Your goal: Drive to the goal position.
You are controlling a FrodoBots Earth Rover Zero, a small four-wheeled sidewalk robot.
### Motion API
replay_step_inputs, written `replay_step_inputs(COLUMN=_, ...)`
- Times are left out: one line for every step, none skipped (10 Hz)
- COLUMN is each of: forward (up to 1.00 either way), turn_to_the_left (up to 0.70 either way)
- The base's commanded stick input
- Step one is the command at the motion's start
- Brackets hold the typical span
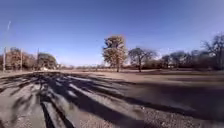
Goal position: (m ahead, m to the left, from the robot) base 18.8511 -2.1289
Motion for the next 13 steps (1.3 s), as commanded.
replay_step_inputs(forward=0.5, turn_to_the_left=0.0)
replay_step_inputs(forward=0.5, turn_to_the_left=0.0)
replay_step_inputs(forward=0.5, turn_to_the_left=0.0)
replay_step_inputs(forward=0.5, turn_to_the_left=0.0)
replay_step_inputs(forward=0.5, turn_to_the_left=0.0)
replay_step_inputs(forward=0.5, turn_to_the_left=0.0)
replay_step_inputs(forward=0.5, turn_to_the_left=0.0)
replay_step_inputs(forward=0.5, turn_to_the_left=0.0)
replay_step_inputs(forward=0.5, turn_to_the_left=0.0)
replay_step_inputs(forward=0.5, turn_to_the_left=0.0)
replay_step_inputs(forward=0.5, turn_to_the_left=0.0)
replay_step_inputs(forward=0.5, turn_to_the_left=0.0)
replay_step_inputs(forward=0.5, turn_to_the_left=0.0)
